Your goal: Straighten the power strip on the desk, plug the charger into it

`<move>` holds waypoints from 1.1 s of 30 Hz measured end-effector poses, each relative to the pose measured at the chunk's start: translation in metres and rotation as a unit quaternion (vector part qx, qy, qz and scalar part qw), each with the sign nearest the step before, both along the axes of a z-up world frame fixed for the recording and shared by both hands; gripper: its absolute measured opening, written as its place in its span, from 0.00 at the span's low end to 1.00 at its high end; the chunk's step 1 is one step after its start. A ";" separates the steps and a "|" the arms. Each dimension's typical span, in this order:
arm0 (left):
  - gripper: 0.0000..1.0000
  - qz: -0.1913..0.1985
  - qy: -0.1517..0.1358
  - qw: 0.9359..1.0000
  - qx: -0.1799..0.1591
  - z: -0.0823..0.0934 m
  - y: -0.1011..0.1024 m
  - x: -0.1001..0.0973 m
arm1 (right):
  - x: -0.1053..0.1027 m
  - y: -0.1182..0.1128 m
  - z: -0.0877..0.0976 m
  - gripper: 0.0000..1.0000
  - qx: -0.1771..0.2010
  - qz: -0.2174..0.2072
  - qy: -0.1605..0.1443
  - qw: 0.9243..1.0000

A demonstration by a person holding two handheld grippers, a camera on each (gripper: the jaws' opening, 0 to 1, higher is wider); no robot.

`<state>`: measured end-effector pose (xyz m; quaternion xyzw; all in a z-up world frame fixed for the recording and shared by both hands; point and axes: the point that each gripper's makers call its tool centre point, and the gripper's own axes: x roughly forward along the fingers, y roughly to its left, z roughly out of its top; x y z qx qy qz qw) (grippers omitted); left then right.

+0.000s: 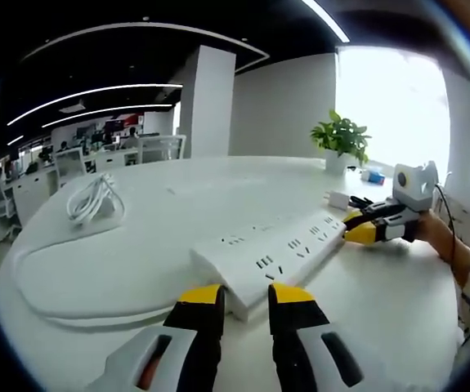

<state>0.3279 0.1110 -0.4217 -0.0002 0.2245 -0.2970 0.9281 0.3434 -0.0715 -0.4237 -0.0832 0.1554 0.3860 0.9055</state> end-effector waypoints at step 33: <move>0.21 -0.011 0.004 1.000 -0.001 0.001 -0.003 -0.003 | -0.007 -0.005 0.000 0.14 0.001 0.020 0.011 1.000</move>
